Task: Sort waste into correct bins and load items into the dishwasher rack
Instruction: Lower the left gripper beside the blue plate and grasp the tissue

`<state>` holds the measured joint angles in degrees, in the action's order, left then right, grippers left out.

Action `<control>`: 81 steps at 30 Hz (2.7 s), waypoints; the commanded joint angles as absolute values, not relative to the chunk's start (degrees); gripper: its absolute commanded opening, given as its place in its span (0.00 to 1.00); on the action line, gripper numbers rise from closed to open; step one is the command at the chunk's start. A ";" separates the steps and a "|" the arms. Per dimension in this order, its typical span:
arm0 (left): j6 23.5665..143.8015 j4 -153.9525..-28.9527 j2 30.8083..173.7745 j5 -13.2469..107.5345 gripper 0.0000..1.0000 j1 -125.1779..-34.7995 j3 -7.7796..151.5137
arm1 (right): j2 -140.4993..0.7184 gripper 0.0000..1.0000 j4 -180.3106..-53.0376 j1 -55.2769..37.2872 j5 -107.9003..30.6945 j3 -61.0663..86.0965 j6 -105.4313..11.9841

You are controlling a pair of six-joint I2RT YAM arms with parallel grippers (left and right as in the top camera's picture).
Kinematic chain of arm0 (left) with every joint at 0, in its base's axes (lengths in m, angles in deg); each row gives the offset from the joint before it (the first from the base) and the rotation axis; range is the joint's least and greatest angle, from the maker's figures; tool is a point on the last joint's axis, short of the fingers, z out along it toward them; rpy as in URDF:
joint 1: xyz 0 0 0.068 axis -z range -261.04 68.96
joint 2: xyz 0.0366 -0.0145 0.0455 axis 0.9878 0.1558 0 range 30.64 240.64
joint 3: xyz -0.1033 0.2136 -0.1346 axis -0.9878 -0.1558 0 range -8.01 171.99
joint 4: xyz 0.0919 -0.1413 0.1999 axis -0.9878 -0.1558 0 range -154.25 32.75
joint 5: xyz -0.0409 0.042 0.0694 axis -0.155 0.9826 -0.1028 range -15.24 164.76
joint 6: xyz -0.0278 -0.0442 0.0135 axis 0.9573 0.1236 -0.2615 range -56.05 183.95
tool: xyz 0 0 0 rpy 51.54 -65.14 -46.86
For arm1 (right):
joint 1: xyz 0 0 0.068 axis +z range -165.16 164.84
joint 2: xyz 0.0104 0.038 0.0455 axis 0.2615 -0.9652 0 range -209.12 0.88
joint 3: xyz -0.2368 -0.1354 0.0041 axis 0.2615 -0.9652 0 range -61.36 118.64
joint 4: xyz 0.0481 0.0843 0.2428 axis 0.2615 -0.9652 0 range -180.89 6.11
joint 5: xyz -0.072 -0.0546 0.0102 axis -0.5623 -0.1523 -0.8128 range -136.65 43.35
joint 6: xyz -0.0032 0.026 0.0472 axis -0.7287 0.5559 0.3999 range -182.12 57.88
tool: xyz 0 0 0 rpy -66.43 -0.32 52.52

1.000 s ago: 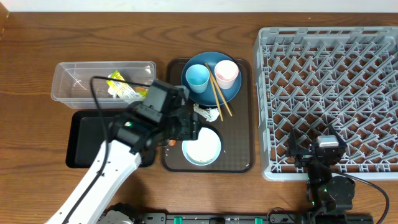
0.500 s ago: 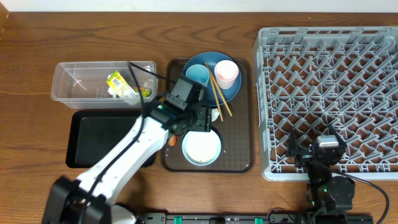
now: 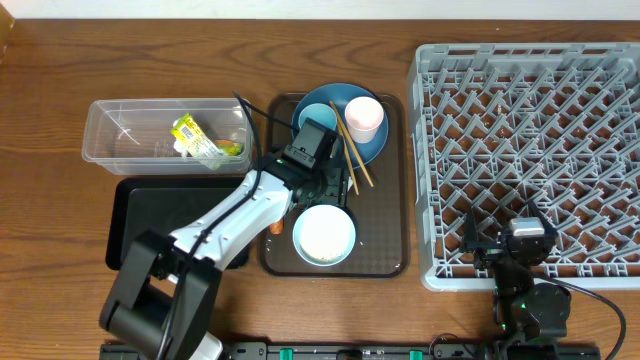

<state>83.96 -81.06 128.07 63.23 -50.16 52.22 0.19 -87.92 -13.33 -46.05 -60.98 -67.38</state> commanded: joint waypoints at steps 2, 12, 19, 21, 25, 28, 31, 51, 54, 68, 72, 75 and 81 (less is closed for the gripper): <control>83.04 -80.08 130.34 67.32 0.71 -50.10 52.15 | 0.50 0.99 -88.18 -13.70 -46.20 -61.04 -67.97; 83.04 -79.38 130.89 68.41 0.50 -50.10 52.15 | 0.50 0.99 -88.18 -13.70 -46.20 -61.04 -67.99; 83.04 -79.44 130.91 68.41 0.39 -50.10 52.15 | 0.50 0.99 -88.18 -13.70 -46.20 -61.04 -67.97; 83.04 -79.44 130.96 68.41 0.39 -50.10 52.15 | 0.50 0.99 -88.18 -13.70 -46.20 -61.04 -67.97; 83.04 -79.53 131.02 68.41 0.39 -50.10 52.09 | 0.50 0.99 -88.18 -13.70 -46.20 -61.04 -67.97; 83.04 -79.62 131.13 68.43 0.39 -50.10 51.85 | 0.50 0.99 -88.18 -13.70 -46.20 -61.04 -67.97; 83.02 -79.62 131.39 68.89 0.44 -50.10 51.74 | 0.50 0.99 -88.18 -13.70 -46.20 -61.04 -67.97; 83.04 -79.81 131.50 71.01 0.43 -50.10 51.43 | 0.50 0.99 -88.18 -13.70 -46.20 -61.04 -67.97; 83.06 -79.86 131.59 70.99 0.43 -50.08 51.43 | 0.50 0.99 -88.18 -13.70 -46.20 -61.04 -67.97; 83.06 -79.60 133.95 70.97 0.19 -50.10 51.45 | 0.50 0.99 -88.18 -13.70 -46.20 -61.04 -67.97; 83.06 -79.64 133.93 70.97 0.07 -50.10 51.47 | 0.50 0.99 -88.18 -13.70 -46.20 -61.04 -67.97; 83.06 -79.66 133.25 70.97 0.06 -50.10 51.52 | 0.50 0.99 -88.18 -13.70 -46.20 -61.04 -67.99; 83.06 -80.51 127.53 70.97 0.06 -50.10 51.63 | 0.50 0.99 -88.18 -13.70 -46.20 -61.04 -67.97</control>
<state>83.39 -80.10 131.98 70.29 -50.16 52.11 0.19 -87.94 -13.31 -46.05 -60.98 -67.38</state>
